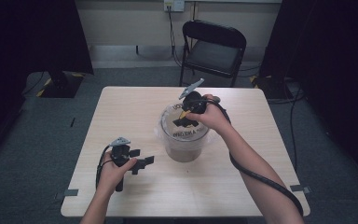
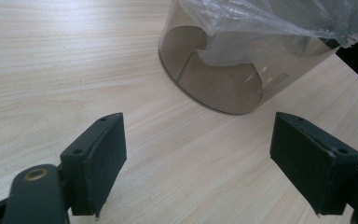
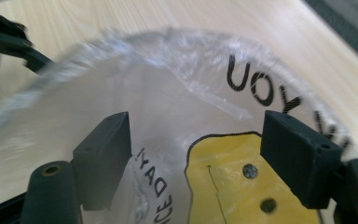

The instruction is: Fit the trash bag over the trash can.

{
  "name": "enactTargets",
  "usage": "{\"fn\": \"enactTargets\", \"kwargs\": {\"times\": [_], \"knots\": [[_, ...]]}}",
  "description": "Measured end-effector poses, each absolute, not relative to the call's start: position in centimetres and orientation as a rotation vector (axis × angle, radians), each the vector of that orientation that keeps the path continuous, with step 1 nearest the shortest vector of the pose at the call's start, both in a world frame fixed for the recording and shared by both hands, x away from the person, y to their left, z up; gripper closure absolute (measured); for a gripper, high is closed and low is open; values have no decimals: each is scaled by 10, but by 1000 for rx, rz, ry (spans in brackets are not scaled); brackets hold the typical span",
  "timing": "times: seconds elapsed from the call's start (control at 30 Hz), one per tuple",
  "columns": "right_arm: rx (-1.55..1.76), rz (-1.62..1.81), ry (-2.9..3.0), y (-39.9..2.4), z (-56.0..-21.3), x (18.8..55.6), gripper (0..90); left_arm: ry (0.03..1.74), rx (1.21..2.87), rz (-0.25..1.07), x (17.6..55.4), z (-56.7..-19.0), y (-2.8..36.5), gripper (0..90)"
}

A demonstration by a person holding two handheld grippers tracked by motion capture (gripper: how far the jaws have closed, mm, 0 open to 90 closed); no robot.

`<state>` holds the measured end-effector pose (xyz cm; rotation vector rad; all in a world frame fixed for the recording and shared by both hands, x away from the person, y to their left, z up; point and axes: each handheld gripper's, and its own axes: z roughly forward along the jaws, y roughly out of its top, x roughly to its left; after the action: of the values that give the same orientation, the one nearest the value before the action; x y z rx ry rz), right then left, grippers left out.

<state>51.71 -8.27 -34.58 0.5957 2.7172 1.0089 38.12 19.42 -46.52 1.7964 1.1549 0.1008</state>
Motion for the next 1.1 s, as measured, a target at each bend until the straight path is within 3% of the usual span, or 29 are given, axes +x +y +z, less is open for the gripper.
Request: {"fn": "enactTargets", "kwargs": {"times": [0.13,0.53,0.83,1.1], "knots": [[565,1002,2725,-93,-337,502,247,1153,1798,100,379,-465,194,181],[612,877,2805,-112,-364,493,249,1145,1796,108,376,-463,193,181],[690,1201,2658,-143,-336,474,198,1142,1802,121,374,-461,193,176],[709,1255,2605,-178,-339,449,171,1150,1823,123,375,-466,192,178]]}}
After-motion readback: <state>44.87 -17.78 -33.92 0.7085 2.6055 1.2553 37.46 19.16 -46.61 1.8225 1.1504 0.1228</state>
